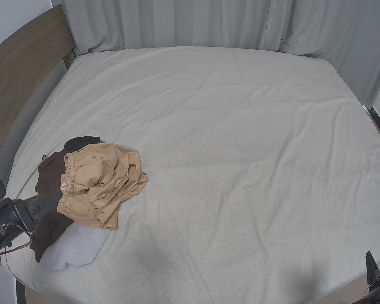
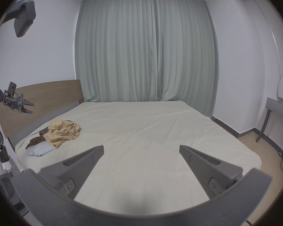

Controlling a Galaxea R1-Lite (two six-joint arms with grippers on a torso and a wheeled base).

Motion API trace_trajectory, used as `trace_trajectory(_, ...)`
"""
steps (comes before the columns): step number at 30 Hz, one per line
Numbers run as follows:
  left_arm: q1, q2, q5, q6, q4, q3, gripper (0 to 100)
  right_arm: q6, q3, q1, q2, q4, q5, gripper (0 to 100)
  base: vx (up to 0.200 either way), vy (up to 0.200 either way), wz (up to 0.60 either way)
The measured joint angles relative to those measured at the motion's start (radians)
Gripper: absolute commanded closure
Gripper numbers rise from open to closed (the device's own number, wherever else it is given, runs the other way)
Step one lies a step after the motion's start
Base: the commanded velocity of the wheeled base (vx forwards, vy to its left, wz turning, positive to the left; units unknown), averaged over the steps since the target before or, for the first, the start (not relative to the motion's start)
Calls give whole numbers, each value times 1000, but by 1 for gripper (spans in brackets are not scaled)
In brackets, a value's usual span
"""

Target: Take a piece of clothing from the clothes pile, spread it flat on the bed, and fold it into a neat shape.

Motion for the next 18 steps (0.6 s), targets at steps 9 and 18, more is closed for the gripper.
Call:
trace_trajectory(9, 25, 75, -23, 0, -56, -12, 0, 0, 0, 0, 0, 0, 0, 0, 0, 0, 0)
trace_trajectory(18, 76, 222, -80, 2, -209, -16, 0, 0, 0, 0, 0, 0, 0, 0, 0, 0, 0)
